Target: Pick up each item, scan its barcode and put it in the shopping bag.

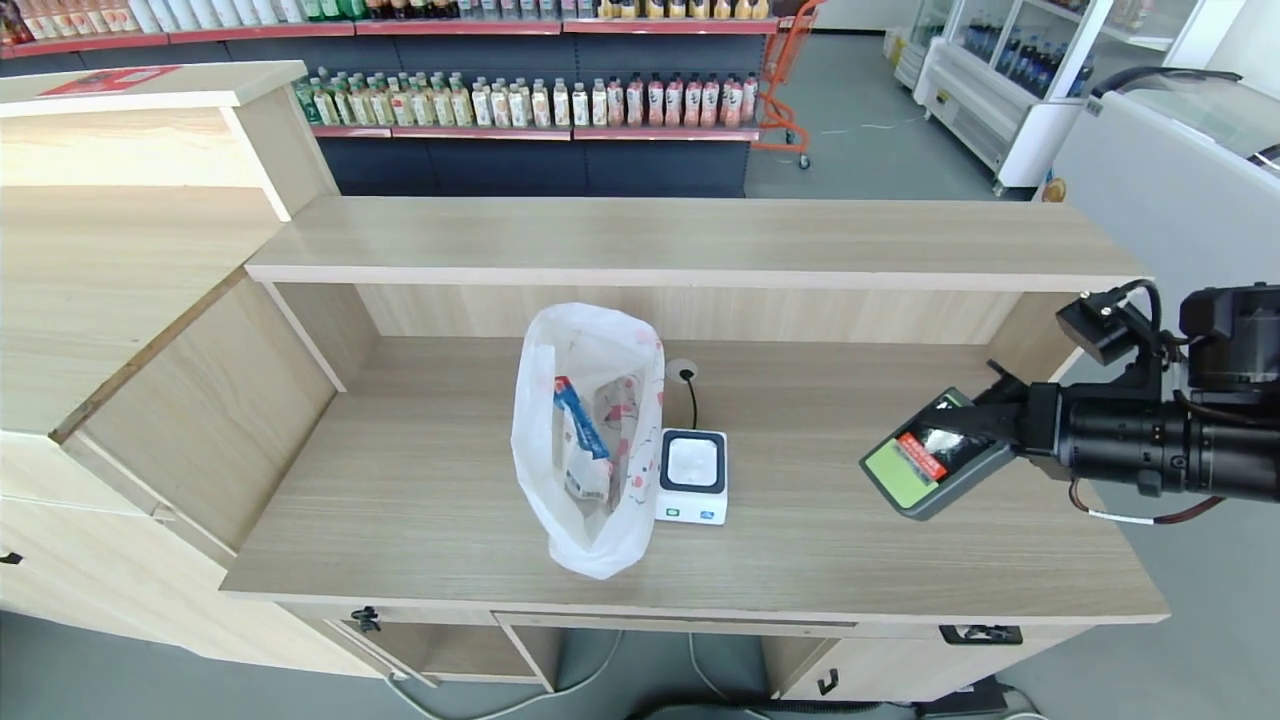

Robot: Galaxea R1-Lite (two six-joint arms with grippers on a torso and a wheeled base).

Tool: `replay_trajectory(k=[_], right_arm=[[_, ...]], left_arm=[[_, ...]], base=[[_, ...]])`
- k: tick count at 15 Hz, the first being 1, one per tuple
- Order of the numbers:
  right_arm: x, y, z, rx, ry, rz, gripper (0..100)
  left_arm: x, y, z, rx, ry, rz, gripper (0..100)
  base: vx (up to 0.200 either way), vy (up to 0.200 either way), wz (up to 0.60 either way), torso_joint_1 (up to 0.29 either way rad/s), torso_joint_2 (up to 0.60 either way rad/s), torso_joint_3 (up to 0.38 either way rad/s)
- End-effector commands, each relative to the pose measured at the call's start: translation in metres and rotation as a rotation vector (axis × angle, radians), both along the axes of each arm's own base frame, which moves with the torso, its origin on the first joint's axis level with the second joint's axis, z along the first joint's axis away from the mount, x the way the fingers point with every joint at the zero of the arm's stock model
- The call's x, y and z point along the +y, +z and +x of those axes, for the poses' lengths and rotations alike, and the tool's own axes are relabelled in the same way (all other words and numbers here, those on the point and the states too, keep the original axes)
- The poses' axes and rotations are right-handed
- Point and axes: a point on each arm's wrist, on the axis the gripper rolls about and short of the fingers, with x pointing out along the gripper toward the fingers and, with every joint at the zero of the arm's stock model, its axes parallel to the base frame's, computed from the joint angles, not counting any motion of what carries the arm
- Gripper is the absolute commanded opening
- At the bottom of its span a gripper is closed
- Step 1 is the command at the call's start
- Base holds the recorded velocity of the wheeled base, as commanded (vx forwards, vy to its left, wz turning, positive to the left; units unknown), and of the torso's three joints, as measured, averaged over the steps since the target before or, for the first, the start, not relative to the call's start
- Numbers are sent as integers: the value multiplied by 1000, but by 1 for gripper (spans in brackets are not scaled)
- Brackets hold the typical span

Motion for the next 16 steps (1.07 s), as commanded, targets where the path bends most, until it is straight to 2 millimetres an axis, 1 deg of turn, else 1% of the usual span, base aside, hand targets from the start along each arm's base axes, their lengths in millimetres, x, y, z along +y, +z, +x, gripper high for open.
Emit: replay_trajectory(k=[1, 2, 4, 7, 10, 14, 16], right_arm=[[4, -9, 6, 29, -6, -13, 0], [6, -9, 6, 27, -7, -15, 0], [19, -16, 3, 47, 32, -20, 0], [41, -31, -7, 99, 39, -76, 0], [61, -43, -8, 135, 101, -92, 0], [80, -67, 18, 101, 126, -97, 0], [87, -74, 27, 109, 139, -100, 0]], left_arm=[[0, 0, 0, -1, 2, 0, 100], [0, 0, 0, -1, 0, 0, 100], [0, 0, 0, 0, 0, -3, 100], [0, 0, 0, 0, 0, -3, 100], [0, 0, 0, -1, 2, -3, 100], [0, 0, 0, -1, 2, -2, 100], [0, 0, 0, -1, 3, 0, 100]], base=[[200, 0, 0, 12, 7, 7], [0, 0, 0, 0, 0, 0], [0, 0, 0, 0, 0, 0], [0, 0, 0, 0, 0, 0], [0, 0, 0, 0, 0, 0], [0, 0, 0, 0, 0, 0], [0, 0, 0, 0, 0, 0]])
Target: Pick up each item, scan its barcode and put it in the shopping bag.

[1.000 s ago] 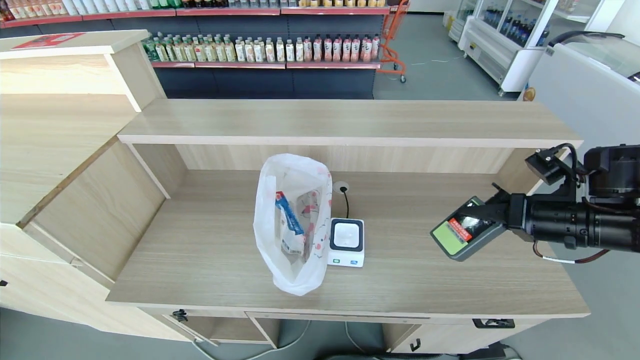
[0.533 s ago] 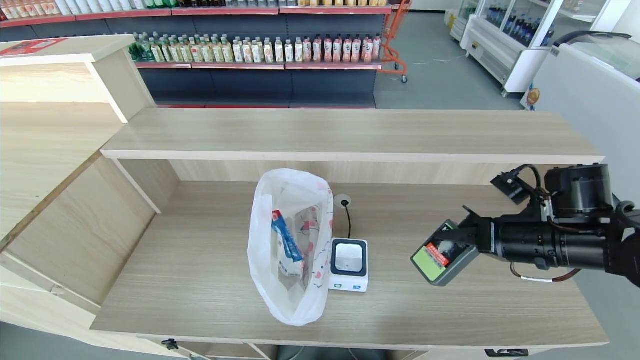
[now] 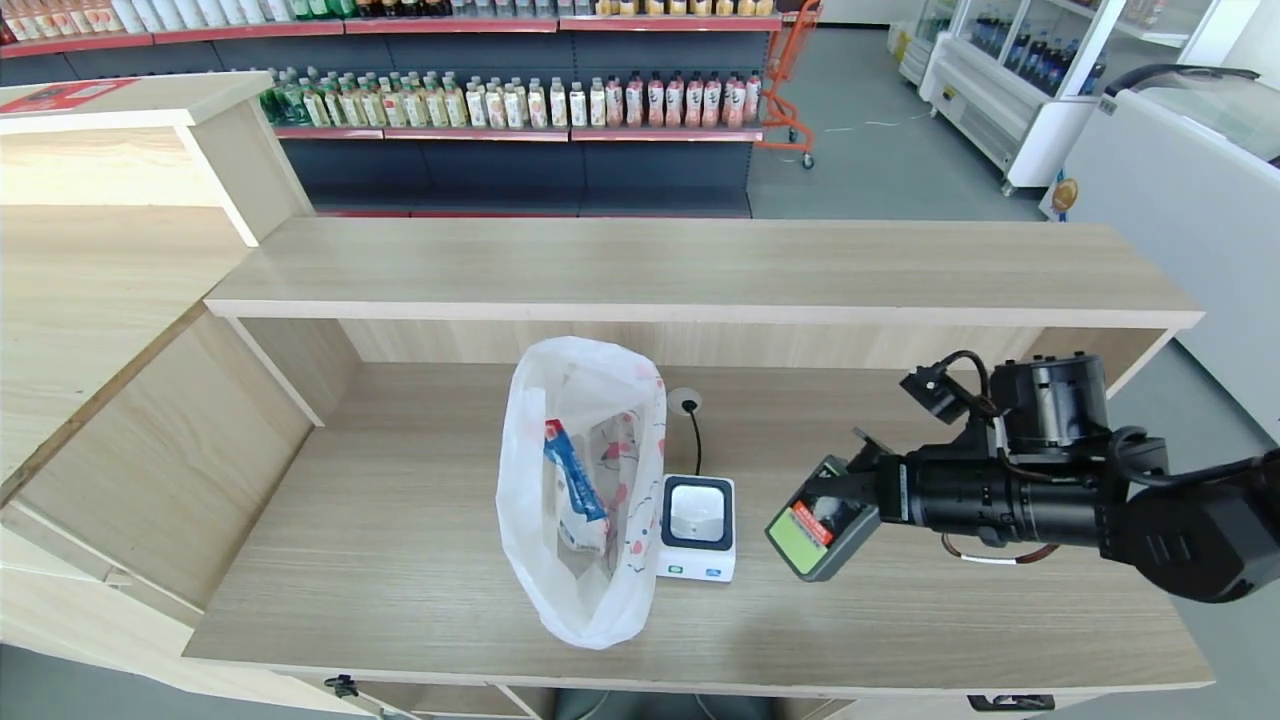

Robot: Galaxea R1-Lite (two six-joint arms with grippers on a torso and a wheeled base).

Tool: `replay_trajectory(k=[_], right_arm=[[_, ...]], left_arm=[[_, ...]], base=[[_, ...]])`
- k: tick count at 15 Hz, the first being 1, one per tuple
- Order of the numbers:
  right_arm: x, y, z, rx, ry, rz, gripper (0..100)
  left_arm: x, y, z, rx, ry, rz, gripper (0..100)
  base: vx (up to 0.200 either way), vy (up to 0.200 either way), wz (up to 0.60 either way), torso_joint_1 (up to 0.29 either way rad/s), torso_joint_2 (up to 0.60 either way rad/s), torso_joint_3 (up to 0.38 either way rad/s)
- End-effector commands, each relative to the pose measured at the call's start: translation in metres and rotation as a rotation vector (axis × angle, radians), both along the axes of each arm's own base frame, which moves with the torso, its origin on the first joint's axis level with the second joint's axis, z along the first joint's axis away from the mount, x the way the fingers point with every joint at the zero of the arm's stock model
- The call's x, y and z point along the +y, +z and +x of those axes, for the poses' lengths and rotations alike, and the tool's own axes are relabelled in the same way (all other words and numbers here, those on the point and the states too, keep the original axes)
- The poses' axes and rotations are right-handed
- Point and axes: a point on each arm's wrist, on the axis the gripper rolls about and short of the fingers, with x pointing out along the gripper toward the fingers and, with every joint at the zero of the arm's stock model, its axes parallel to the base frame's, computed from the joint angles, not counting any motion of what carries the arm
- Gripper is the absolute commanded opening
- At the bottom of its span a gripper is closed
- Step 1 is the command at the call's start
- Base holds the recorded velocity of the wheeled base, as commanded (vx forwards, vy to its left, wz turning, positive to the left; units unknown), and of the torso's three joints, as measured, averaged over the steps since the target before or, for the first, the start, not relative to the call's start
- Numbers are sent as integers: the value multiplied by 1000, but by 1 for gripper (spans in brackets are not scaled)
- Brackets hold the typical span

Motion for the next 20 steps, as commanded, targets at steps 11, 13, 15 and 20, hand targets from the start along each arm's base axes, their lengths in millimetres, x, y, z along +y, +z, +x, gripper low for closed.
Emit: replay_trajectory(k=[11, 13, 15, 20], right_arm=[[49, -36, 50, -29, 43, -76, 0], [52, -44, 57, -55, 48, -80, 0], [55, -49, 63, -71, 55, -92, 0], [67, -58, 78, -86, 71, -85, 0]], left_arm=[[0, 0, 0, -1, -2, -1, 100], [0, 0, 0, -1, -2, -1, 100], [0, 0, 0, -1, -2, -1, 100], [0, 0, 0, -1, 0, 1, 100]], base=[[0, 55, 0, 1, 1, 1], [0, 0, 0, 0, 0, 0], [0, 0, 0, 0, 0, 0], [0, 0, 0, 0, 0, 0]])
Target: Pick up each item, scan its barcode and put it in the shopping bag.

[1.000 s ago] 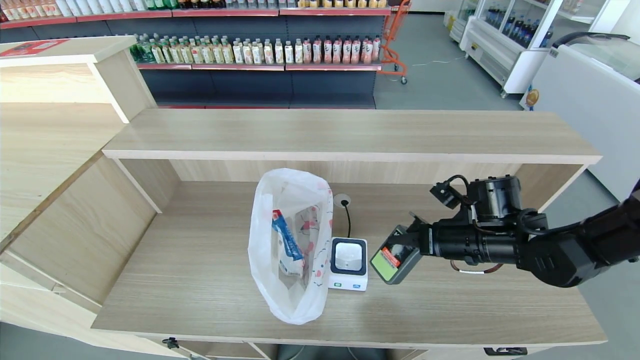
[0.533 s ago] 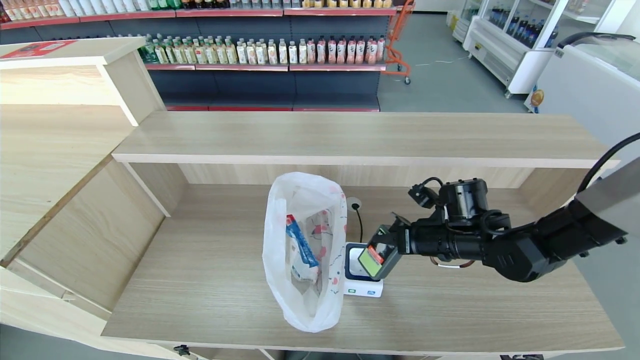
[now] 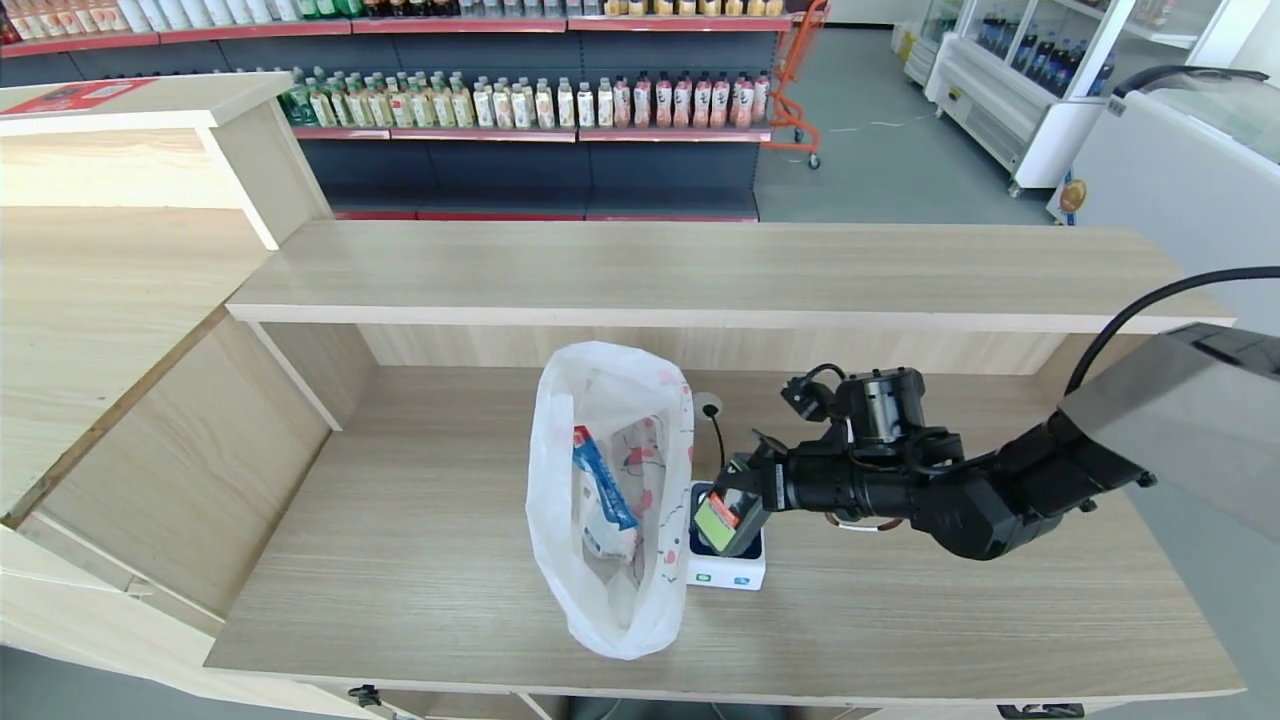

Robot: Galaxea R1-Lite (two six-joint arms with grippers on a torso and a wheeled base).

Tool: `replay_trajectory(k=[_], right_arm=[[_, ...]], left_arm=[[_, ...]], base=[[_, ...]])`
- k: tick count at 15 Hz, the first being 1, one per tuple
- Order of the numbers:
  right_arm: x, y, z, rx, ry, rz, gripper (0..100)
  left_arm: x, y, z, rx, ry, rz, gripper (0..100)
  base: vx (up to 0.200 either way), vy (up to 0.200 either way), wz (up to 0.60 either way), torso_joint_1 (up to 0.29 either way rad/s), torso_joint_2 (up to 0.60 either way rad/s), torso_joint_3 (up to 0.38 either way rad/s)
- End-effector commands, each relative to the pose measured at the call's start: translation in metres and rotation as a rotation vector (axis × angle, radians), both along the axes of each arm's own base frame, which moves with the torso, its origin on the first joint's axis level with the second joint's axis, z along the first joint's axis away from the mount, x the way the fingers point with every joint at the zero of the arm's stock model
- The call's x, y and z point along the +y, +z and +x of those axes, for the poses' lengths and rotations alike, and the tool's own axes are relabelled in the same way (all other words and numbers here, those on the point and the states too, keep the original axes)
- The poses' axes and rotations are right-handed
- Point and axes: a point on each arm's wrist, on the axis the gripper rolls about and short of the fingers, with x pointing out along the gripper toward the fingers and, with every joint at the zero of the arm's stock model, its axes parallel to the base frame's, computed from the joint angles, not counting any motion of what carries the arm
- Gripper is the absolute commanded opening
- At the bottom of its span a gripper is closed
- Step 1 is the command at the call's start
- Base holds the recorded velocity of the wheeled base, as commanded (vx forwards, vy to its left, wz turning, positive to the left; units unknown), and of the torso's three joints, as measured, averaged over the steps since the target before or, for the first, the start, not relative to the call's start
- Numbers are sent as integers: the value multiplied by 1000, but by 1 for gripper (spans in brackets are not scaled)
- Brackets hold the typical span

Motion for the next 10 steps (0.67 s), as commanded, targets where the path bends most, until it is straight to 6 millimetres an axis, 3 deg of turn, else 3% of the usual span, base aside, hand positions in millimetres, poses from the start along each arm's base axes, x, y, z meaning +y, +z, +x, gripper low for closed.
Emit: replay_trajectory(k=[1, 6, 10], right_arm=[[6, -11, 8, 12, 4, -5, 0], [10, -26, 17, -13, 1, 2, 0], [10, -23, 16, -22, -11, 0, 0]], left_arm=[[0, 0, 0, -1, 0, 0, 100], [0, 0, 0, -1, 0, 0, 100], [0, 0, 0, -1, -2, 0, 100]], base=[[0, 0, 0, 0, 0, 0], [0, 0, 0, 0, 0, 0], [0, 0, 0, 0, 0, 0]])
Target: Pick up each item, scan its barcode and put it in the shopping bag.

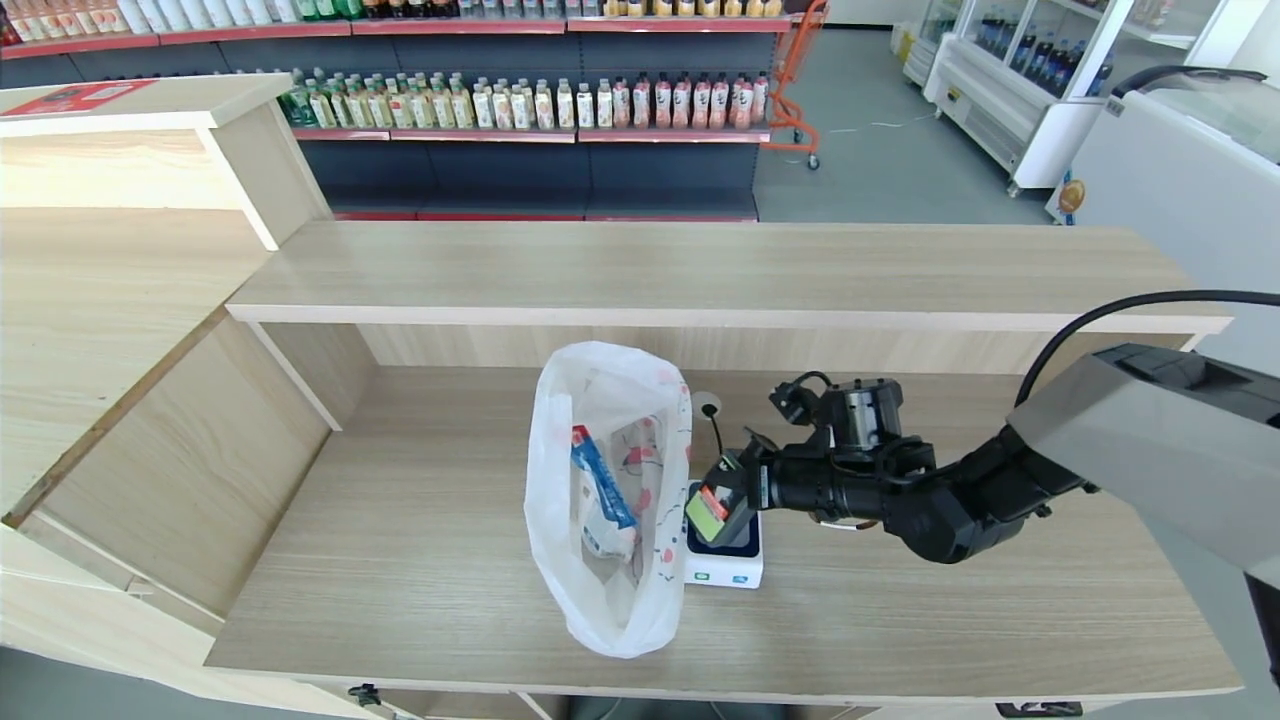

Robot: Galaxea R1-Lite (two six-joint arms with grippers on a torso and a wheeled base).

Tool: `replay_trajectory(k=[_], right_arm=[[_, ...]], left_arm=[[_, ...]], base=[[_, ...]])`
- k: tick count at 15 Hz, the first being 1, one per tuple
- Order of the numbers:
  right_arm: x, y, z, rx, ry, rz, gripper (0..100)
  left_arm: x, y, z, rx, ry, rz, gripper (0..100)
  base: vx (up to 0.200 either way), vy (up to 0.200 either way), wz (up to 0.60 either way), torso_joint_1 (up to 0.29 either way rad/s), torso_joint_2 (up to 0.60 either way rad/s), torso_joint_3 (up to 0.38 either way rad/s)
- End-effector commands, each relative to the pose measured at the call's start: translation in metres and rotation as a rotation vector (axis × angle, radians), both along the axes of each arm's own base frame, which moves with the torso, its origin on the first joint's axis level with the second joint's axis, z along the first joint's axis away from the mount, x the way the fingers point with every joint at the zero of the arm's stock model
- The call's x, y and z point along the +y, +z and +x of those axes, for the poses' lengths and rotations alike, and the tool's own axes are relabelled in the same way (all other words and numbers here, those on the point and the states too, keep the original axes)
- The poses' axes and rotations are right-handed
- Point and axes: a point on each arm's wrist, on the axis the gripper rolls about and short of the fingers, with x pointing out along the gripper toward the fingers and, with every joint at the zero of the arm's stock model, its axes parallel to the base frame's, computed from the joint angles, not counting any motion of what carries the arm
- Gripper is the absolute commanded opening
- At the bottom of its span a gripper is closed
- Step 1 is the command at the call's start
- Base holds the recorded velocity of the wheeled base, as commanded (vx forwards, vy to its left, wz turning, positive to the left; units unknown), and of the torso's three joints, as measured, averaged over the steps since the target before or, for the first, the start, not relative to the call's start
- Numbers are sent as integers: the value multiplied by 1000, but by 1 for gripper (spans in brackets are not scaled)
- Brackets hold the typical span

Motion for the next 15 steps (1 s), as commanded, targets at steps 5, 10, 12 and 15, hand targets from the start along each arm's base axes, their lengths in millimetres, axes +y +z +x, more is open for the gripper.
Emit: replay_trajectory(k=[5, 10, 12, 15], right_arm=[[-5, 67, -23, 17, -50, 181, 0], [-43, 124, -79, 35, -39, 264, 0], [-49, 135, -91, 45, -33, 268, 0], [-50, 136, -96, 49, -29, 254, 0]], left_arm=[[0, 0, 0, -1, 1, 0, 100], [0, 0, 0, -1, 1, -1, 100], [0, 0, 0, 1, 1, -4, 100], [0, 0, 0, 0, 1, -4, 100]], base=[[0, 0, 0, 0, 0, 0], [0, 160, 0, 1, 1, 1], [0, 200, 0, -5, -7, 9], [0, 133, 0, 13, 10, -3]])
